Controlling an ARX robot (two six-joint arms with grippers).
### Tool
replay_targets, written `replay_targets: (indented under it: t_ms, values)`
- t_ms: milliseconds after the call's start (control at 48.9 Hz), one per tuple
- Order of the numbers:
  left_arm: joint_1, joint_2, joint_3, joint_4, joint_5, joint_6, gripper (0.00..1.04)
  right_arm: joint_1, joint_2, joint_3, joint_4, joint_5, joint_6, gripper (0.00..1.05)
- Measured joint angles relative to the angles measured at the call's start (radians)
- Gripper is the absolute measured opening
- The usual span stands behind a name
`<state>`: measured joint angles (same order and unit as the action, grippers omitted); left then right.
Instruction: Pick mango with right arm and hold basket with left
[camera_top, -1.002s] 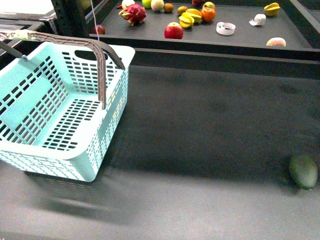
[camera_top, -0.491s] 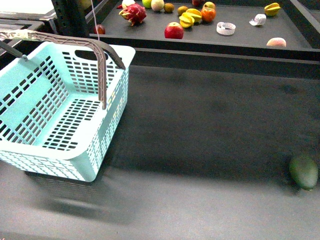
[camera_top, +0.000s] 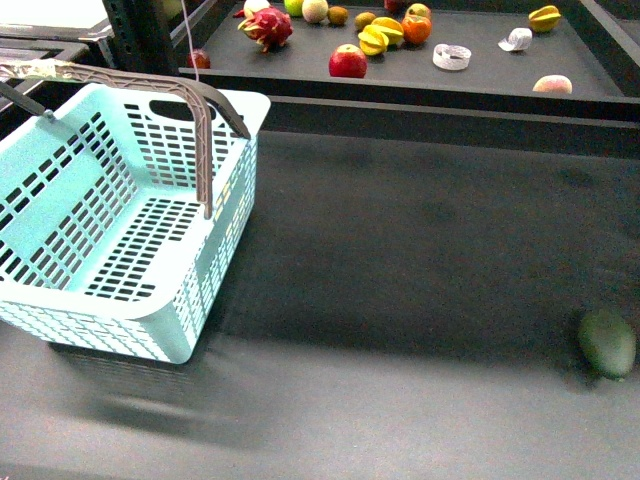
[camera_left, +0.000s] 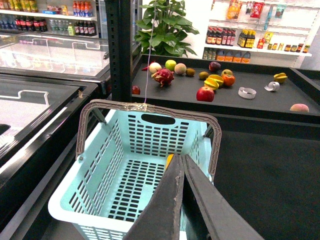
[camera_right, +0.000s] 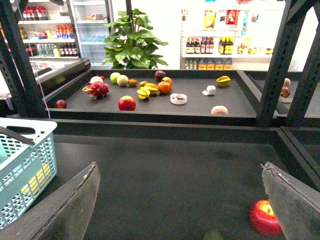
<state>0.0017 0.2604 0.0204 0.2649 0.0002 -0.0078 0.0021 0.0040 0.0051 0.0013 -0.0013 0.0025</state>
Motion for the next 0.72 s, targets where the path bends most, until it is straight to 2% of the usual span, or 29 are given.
replay_targets:
  t_ms: [286, 389, 716]
  values:
    - [0.000, -0.087, 0.000, -0.087, 0.000, 0.000, 0.04, 0.000, 0.000, 0.000, 0.000, 0.000, 0.000, 0.97]
    - [0.000, -0.220, 0.000, -0.249, 0.000, 0.000, 0.04, 0.000, 0.000, 0.000, 0.000, 0.000, 0.000, 0.97]
    - [0.000, -0.255, 0.000, -0.262, 0.000, 0.000, 0.04, 0.000, 0.000, 0.000, 0.000, 0.000, 0.000, 0.97]
